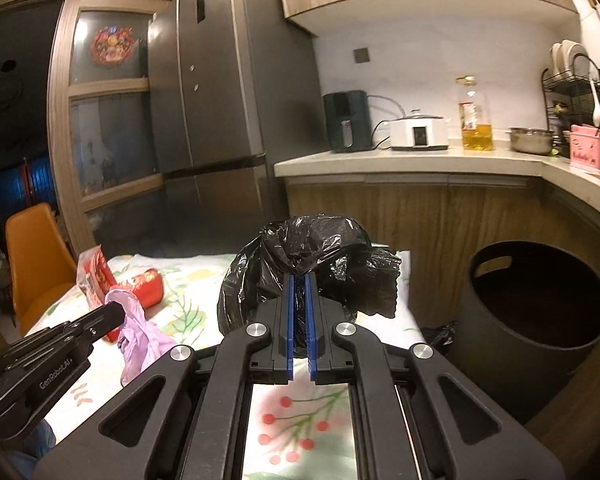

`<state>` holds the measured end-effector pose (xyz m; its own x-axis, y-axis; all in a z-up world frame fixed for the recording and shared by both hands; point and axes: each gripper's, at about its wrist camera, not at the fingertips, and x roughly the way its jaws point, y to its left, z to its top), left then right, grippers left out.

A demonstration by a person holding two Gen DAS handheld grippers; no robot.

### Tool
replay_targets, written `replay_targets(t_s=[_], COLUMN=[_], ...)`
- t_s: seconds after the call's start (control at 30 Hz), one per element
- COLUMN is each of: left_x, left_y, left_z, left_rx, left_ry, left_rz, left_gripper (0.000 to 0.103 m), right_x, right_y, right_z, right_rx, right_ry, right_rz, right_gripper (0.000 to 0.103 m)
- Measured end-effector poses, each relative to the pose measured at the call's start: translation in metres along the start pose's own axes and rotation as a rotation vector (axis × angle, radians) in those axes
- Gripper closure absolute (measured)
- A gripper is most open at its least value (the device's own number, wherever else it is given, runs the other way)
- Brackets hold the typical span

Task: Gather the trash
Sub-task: 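Carry the purple glove and black bag over the black bin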

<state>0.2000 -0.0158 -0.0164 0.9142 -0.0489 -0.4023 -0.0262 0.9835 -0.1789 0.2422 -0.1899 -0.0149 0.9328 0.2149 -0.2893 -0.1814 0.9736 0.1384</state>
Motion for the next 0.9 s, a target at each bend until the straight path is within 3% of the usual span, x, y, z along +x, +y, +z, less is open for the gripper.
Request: replay_targets(t_s=[0.43, 0.9], left_x=[0.000, 0.025], left_y=[-0.078, -0.177], left_z=[0.009, 0.031], left_rx=[0.099, 0.188], left_ry=[-0.023, -0.070], left_rz=[-0.129, -0.306], left_gripper=[0.103, 0.103], right_x=[-0.043, -0.069], right_y=[-0.055, -0.137], right_z=[0.013, 0.023], right_rx=[0.043, 0.097], right_ry=[-0.085, -0.148], right_rz=[-0.105, -0.280], right_gripper=[0.098, 0.098])
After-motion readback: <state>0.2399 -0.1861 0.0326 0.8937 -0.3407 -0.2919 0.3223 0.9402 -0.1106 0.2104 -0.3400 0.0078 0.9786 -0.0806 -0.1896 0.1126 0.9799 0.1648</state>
